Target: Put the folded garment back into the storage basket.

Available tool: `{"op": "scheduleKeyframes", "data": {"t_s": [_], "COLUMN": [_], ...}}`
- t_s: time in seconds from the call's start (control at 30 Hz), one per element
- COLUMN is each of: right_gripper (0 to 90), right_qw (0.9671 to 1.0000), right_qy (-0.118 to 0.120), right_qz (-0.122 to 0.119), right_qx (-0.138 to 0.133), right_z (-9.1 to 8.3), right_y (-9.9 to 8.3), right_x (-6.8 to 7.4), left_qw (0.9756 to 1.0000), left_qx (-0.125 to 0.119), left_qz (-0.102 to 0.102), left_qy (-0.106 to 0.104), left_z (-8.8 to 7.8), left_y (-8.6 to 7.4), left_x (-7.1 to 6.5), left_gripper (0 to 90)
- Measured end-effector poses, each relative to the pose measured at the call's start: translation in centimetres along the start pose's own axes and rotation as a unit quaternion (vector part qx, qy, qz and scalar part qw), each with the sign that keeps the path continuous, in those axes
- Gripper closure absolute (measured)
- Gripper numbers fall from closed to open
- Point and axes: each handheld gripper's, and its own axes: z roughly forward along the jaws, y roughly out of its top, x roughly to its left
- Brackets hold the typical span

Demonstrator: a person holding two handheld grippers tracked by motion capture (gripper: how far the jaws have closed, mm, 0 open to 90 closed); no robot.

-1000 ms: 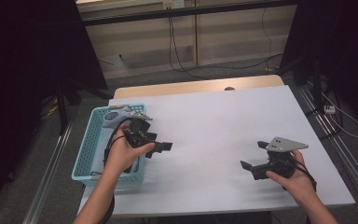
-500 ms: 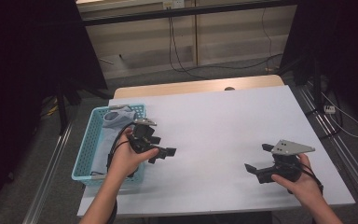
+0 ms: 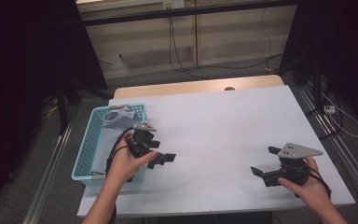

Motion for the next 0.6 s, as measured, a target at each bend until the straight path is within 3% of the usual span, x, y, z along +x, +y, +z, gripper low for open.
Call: {"op": "scheduleKeyframes", "data": {"t_s": [0.6], "right_gripper": [1.6], "right_qw": [0.9999], "right_qy": [-0.002], "right_qz": [0.012], "right_qx": [-0.009], "right_z": [-0.8], "right_y": [-1.1], "right_x": [-0.2], "left_qw": [0.9998], "left_qx": [-0.005], "left_qz": [0.013], "left_qy": [-0.017], "left_z": [0.8], "left_y": [-1.6], "left_x": [-0.7], "left_gripper": [12.2]}}
